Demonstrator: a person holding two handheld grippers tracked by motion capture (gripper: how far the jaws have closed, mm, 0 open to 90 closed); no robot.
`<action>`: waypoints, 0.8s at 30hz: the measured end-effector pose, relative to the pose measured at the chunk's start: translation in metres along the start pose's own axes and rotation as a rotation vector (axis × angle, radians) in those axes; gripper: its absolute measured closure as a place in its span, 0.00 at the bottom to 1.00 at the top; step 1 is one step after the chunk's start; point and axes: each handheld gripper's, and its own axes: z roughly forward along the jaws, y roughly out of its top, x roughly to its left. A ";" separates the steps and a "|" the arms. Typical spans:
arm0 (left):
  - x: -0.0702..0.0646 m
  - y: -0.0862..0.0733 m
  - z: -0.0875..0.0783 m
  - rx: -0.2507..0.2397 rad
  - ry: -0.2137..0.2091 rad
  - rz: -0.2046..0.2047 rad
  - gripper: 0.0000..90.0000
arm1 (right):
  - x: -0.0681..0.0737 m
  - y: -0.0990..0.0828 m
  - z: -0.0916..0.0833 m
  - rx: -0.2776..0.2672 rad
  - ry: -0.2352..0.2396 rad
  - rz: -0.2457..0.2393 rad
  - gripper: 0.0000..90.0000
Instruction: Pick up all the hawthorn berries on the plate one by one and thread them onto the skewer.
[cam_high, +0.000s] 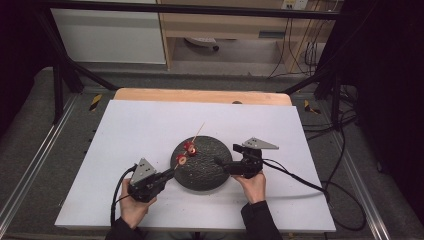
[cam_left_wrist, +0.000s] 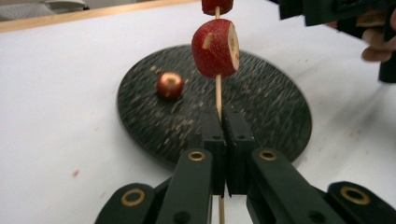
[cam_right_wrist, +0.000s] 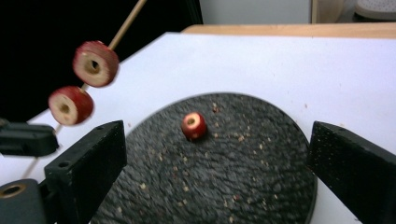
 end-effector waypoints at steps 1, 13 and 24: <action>0.003 -0.003 -0.003 0.004 0.002 -0.002 0.98 | 0.000 -0.001 0.000 0.012 -0.002 -0.013 0.06; 0.029 -0.020 -0.025 0.038 0.011 -0.004 0.98 | 0.007 0.006 0.012 0.196 -0.012 -0.130 0.04; 0.046 -0.032 -0.033 0.057 0.006 -0.030 0.98 | 0.026 0.027 0.044 0.365 -0.030 -0.237 0.07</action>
